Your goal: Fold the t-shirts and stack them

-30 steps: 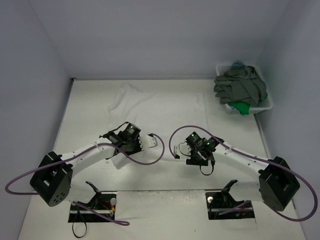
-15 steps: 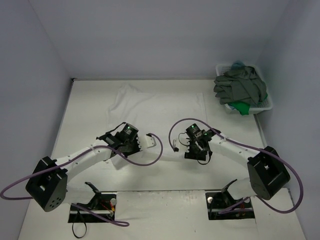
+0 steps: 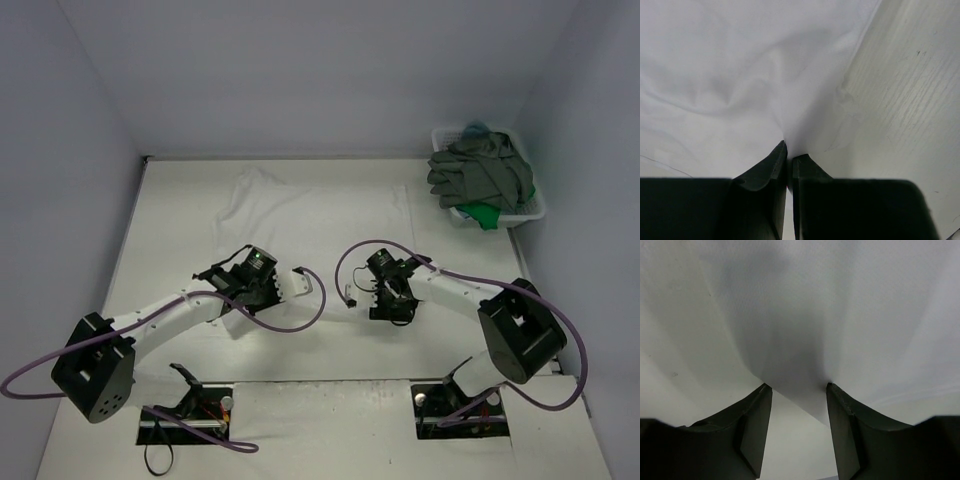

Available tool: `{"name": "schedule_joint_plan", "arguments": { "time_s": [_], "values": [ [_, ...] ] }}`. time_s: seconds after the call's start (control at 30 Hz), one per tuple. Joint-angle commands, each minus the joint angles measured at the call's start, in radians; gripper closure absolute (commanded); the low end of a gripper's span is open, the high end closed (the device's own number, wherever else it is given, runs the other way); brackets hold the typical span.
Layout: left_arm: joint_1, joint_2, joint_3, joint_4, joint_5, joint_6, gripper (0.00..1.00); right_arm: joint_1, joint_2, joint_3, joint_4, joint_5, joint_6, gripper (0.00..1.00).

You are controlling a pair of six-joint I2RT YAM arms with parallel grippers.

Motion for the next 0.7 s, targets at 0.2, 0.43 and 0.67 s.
{"name": "schedule_joint_plan", "arguments": {
  "time_s": [0.2,0.43,0.67],
  "values": [
    [0.009,-0.028,0.017,0.004,0.016,-0.005,0.97,0.000,0.057,0.043,-0.024,0.054,-0.021,0.76],
    [0.009,-0.024,0.017,0.001,0.015,-0.002,0.97,-0.008,0.048,0.057,-0.024,0.066,-0.033,1.00],
    [0.009,-0.030,0.031,-0.009,0.013,0.009,0.97,-0.046,0.010,0.086,-0.027,0.094,-0.077,1.00]
  ]
}}
